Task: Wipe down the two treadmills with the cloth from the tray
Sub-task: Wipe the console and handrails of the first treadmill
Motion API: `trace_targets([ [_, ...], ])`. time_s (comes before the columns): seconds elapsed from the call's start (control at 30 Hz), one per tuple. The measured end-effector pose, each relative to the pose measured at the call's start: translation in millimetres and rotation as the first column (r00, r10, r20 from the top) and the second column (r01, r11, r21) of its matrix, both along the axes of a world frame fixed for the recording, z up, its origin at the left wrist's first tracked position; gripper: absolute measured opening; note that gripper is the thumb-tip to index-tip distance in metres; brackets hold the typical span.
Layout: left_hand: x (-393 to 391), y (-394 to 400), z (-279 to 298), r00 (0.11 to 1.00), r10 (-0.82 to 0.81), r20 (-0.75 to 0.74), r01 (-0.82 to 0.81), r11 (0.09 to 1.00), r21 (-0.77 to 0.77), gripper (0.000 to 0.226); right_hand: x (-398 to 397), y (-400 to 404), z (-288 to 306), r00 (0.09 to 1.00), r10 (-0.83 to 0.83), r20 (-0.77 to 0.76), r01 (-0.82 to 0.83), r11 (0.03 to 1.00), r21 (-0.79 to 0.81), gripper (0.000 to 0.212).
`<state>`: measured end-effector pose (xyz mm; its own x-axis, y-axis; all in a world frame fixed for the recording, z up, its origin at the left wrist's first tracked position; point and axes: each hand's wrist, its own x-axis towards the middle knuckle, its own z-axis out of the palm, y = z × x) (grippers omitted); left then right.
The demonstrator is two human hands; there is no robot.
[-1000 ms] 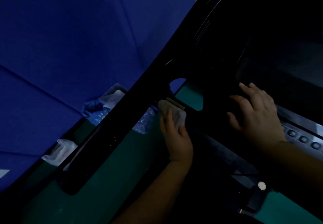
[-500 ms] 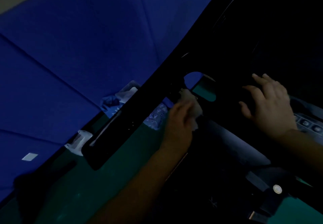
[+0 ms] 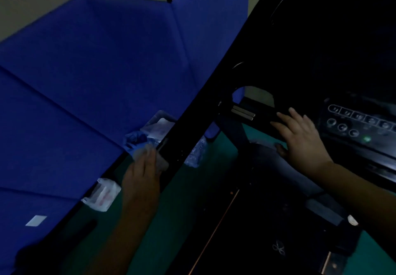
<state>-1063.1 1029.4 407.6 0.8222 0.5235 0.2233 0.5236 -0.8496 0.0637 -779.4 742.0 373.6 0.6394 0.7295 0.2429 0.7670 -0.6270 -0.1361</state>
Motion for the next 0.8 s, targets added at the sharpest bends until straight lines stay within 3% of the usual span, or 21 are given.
trace_targets([
  [0.13,37.0,16.8,3.3,0.992,-0.122,-0.010,0.122,0.992,-0.033,0.048,-7.5,11.2,-5.4,0.993,-0.110,0.032,0.110,0.994,0.001,0.064],
  [0.2,37.3,21.0,2.8,0.982,-0.183,-0.045,0.182,0.983,-0.033,0.061,-12.9,15.9,-5.8,0.987,-0.148,0.068,0.148,0.989,0.008,0.061],
  [0.27,18.4,25.9,1.3,0.973,-0.227,-0.049,0.223,0.972,-0.080,0.072,-17.1,19.8,-6.4,0.979,-0.187,0.075,0.187,0.982,0.005,0.058],
  [0.47,-47.7,35.9,-10.4,0.955,-0.297,0.006,0.294,0.944,-0.152,0.077,-28.1,29.9,-6.6,0.964,-0.262,0.037,0.263,0.964,-0.043,0.066],
  [0.57,-21.7,38.0,-8.2,0.969,-0.247,-0.020,0.240,0.954,-0.179,0.068,-28.2,30.8,-4.7,0.960,-0.280,0.012,0.280,0.955,-0.098,0.076],
  [0.8,87.4,32.9,15.7,0.945,-0.328,-0.002,0.319,0.919,-0.233,0.063,-28.2,31.4,-0.8,0.960,-0.280,-0.017,0.276,0.953,-0.122,0.085],
])
